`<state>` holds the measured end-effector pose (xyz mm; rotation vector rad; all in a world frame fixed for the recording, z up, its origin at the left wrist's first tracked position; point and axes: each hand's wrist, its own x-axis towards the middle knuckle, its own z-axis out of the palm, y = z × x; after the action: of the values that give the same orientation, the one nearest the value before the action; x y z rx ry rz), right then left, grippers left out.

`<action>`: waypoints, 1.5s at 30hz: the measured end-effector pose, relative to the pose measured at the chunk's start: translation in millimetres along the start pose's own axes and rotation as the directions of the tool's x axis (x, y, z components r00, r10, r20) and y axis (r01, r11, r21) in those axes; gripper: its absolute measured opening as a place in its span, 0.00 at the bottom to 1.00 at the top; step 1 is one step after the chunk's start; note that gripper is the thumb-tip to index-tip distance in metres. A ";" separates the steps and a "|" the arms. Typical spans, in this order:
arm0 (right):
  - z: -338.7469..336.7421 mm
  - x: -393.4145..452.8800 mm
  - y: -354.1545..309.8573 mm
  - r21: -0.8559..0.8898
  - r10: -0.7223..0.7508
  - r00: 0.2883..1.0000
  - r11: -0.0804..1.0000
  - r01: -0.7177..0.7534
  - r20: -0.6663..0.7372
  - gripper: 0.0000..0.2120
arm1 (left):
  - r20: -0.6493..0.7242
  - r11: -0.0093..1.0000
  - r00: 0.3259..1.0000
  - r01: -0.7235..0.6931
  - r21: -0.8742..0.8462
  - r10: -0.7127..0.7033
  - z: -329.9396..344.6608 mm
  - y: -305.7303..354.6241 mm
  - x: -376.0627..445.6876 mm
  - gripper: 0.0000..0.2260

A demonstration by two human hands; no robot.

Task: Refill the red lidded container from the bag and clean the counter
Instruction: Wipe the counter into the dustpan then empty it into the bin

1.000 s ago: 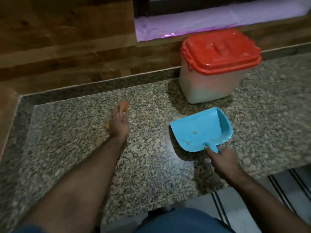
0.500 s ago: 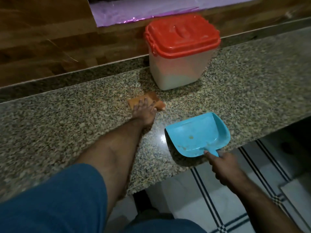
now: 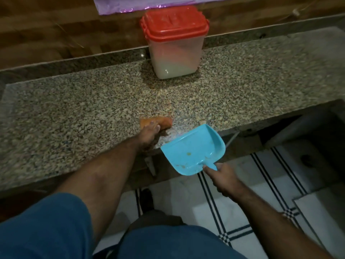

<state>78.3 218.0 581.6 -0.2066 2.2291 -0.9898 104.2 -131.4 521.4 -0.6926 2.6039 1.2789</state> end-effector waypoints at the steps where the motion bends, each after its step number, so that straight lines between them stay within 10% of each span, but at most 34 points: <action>1: 5.1 -7.2 10.2 -0.009 -0.026 0.999 1.000 0.026 0.023 0.14 | -0.085 0.982 0.996 -0.025 -0.186 0.009 3.0 3.8 -11.9 0.22; 5: 39.7 -32.0 37.4 -0.031 -0.056 0.995 0.998 0.058 0.078 0.15 | -0.260 0.772 0.885 0.155 -0.617 -0.386 -1.5 10.2 -45.6 0.16; 13: 84.6 -56.6 53.7 0.102 0.101 0.985 0.988 -0.115 0.139 0.10 | -0.437 0.646 0.793 -0.073 -0.760 -0.424 -42.9 -12.0 -87.6 0.17; 20: 79.2 -25.0 35.0 0.211 0.140 0.985 0.964 -0.159 0.102 0.11 | -0.725 0.822 0.424 0.086 -0.564 -0.542 -95.9 -58.8 -134.4 0.19; 25: 79.7 -4.2 33.8 0.173 0.155 0.985 0.971 -0.167 0.076 0.12 | -0.620 0.839 0.638 0.541 -0.059 -0.456 -86.3 -134.1 -137.9 0.23; 30: 75.3 11.4 34.5 0.133 0.189 0.982 0.973 -0.187 -0.001 0.14 | -0.514 0.793 0.742 0.583 0.177 -0.430 -10.8 -79.1 -90.8 0.25; 38: 85.6 29.2 25.9 0.187 0.267 0.963 0.949 -0.255 -0.046 0.18 | -0.116 0.940 0.987 0.068 -0.333 -0.112 83.8 99.6 -25.6 0.20; 45: 80.1 32.4 17.0 0.132 0.292 0.950 0.952 -0.278 -0.109 0.24 | -0.458 0.845 0.862 -0.069 -0.530 -0.217 5.0 57.2 -49.7 0.10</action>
<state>107.4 169.2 514.2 0.2329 2.2267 -0.9897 120.7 -80.7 575.5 -1.3802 2.5247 2.0673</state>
